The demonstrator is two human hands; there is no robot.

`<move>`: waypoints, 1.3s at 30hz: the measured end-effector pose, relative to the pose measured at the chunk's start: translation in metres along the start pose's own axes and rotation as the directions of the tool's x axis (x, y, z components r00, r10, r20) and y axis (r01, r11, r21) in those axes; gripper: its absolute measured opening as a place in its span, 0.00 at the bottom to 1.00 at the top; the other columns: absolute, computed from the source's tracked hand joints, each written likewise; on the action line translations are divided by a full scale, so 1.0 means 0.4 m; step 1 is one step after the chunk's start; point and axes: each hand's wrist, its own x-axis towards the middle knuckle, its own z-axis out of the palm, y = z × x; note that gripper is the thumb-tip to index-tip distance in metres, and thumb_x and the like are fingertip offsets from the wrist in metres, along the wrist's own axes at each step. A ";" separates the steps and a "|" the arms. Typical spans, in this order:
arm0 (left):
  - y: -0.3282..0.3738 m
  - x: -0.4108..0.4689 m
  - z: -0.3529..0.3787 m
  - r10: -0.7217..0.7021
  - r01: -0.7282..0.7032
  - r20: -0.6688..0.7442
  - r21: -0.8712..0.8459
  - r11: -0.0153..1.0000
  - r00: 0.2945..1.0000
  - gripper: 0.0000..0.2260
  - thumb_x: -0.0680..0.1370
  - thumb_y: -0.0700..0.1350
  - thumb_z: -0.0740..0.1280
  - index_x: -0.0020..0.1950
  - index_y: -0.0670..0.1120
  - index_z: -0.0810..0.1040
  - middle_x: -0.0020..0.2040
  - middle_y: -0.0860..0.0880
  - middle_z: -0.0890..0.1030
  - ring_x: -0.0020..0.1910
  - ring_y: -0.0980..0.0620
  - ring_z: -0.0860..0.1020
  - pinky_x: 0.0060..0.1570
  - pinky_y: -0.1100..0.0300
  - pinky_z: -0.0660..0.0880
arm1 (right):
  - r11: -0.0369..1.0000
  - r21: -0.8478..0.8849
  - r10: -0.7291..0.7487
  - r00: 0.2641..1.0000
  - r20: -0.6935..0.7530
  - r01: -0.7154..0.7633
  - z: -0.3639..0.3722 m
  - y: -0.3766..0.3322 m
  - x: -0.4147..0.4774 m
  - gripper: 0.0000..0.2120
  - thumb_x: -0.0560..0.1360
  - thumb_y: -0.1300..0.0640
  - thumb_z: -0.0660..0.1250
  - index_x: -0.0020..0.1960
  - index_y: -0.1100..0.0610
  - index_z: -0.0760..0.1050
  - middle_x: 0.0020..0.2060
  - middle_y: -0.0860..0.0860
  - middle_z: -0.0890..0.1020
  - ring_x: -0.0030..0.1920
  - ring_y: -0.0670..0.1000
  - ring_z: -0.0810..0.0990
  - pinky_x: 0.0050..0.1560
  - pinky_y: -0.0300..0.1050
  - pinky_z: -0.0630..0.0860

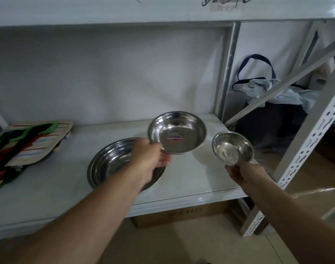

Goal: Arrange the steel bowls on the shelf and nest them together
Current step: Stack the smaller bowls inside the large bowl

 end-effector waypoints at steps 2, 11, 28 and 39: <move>0.005 0.015 -0.105 0.026 -0.019 -0.086 0.076 0.997 0.996 0.06 0.82 0.36 0.65 0.51 0.35 0.81 0.27 0.43 0.84 0.23 0.52 0.82 0.23 0.62 0.80 | 0.998 -0.024 -0.049 0.996 0.069 0.051 0.033 -0.009 -0.028 0.04 0.76 0.68 0.70 0.49 0.69 0.78 0.39 0.62 0.83 0.24 0.48 0.83 0.25 0.37 0.80; -0.098 0.099 -0.329 -0.181 0.237 -0.188 0.335 0.912 0.965 0.09 0.79 0.33 0.69 0.58 0.31 0.78 0.38 0.35 0.86 0.24 0.47 0.82 0.21 0.59 0.80 | 0.967 -0.167 -0.147 0.954 0.261 0.194 0.183 -0.012 -0.154 0.05 0.75 0.67 0.70 0.47 0.70 0.82 0.35 0.61 0.85 0.27 0.50 0.82 0.31 0.39 0.81; -0.124 0.166 -0.428 -0.289 0.306 -0.114 0.508 0.805 0.951 0.10 0.83 0.34 0.64 0.63 0.31 0.75 0.37 0.37 0.81 0.12 0.54 0.74 0.14 0.67 0.72 | 0.898 -0.359 -0.106 0.918 0.383 0.254 0.465 0.063 -0.243 0.07 0.76 0.67 0.72 0.50 0.71 0.81 0.32 0.60 0.84 0.25 0.51 0.81 0.34 0.43 0.81; -0.097 0.178 -0.425 -0.249 0.277 -0.125 0.516 0.811 0.960 0.05 0.80 0.37 0.68 0.49 0.36 0.73 0.42 0.33 0.87 0.18 0.49 0.78 0.21 0.60 0.78 | 0.722 -0.642 0.023 0.918 0.396 0.259 0.544 0.143 -0.209 0.14 0.72 0.70 0.72 0.56 0.72 0.78 0.32 0.61 0.84 0.21 0.51 0.81 0.25 0.42 0.81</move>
